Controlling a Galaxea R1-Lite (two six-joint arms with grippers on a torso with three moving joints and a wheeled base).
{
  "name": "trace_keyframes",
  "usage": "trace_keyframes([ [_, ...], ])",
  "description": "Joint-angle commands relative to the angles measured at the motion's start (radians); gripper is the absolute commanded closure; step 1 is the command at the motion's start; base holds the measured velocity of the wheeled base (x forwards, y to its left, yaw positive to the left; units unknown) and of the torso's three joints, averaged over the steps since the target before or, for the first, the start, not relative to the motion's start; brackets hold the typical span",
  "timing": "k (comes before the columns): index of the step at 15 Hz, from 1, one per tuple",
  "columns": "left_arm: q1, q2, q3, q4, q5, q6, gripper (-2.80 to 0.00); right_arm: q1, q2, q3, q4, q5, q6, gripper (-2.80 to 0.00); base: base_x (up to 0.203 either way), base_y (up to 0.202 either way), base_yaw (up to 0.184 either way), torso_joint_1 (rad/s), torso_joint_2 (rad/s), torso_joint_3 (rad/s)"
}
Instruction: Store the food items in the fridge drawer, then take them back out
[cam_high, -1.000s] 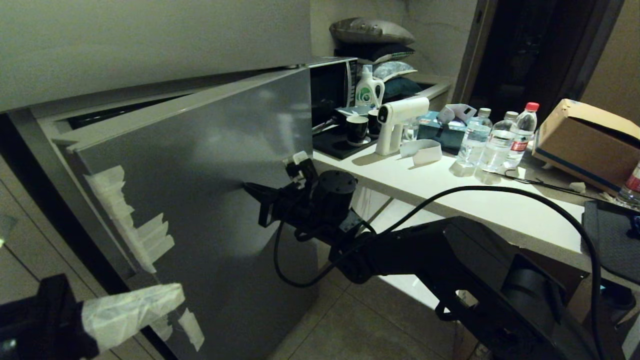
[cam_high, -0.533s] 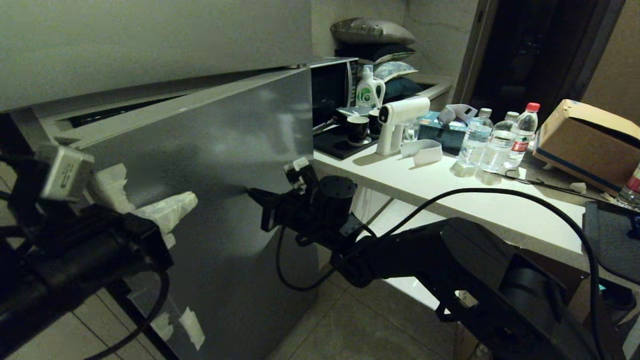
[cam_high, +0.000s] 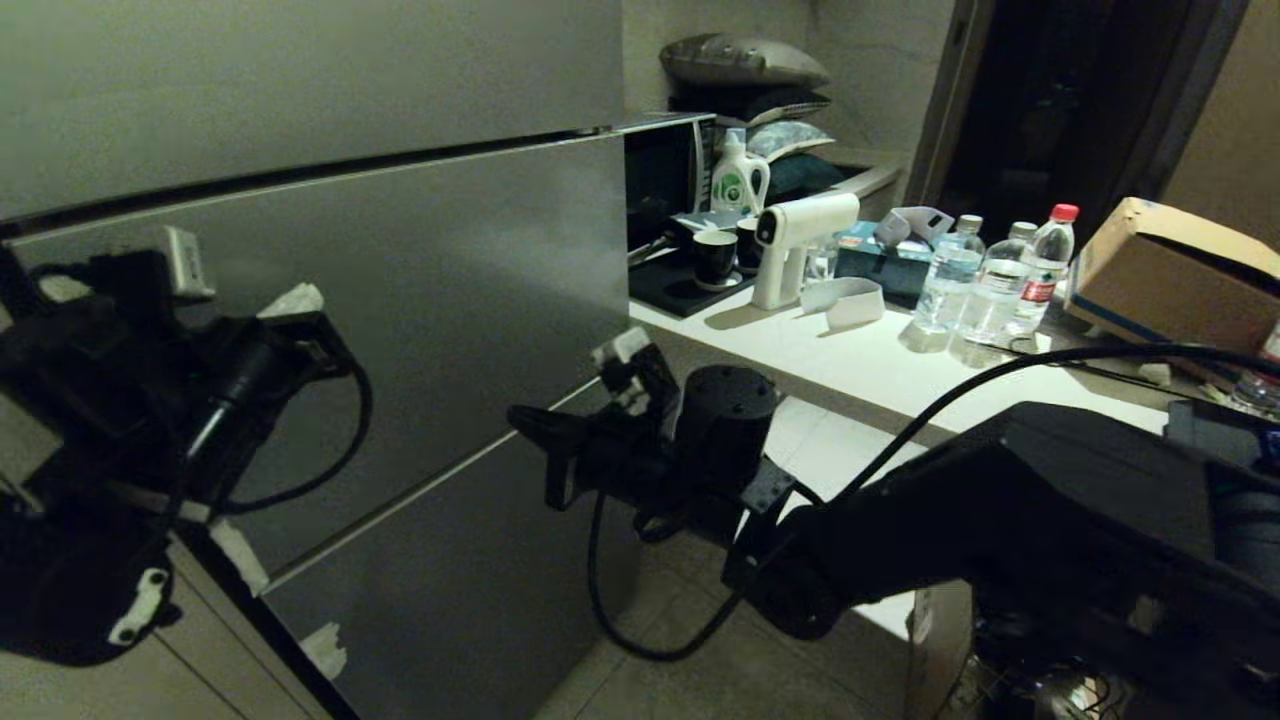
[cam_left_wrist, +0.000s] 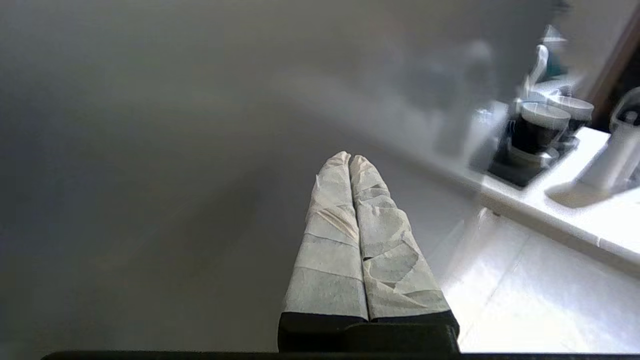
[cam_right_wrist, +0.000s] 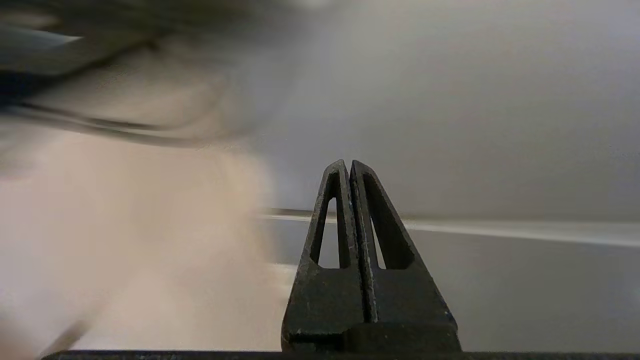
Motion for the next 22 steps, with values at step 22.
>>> trace_keyframes([
  [22, 0.151, -1.516, 0.427, 1.240, -0.058, 0.052, 0.00, -0.555, -1.602, 0.881, 0.464, -0.519, -0.237, 0.00, 0.000, 0.000, 0.000, 0.000, 0.00, 0.000],
])
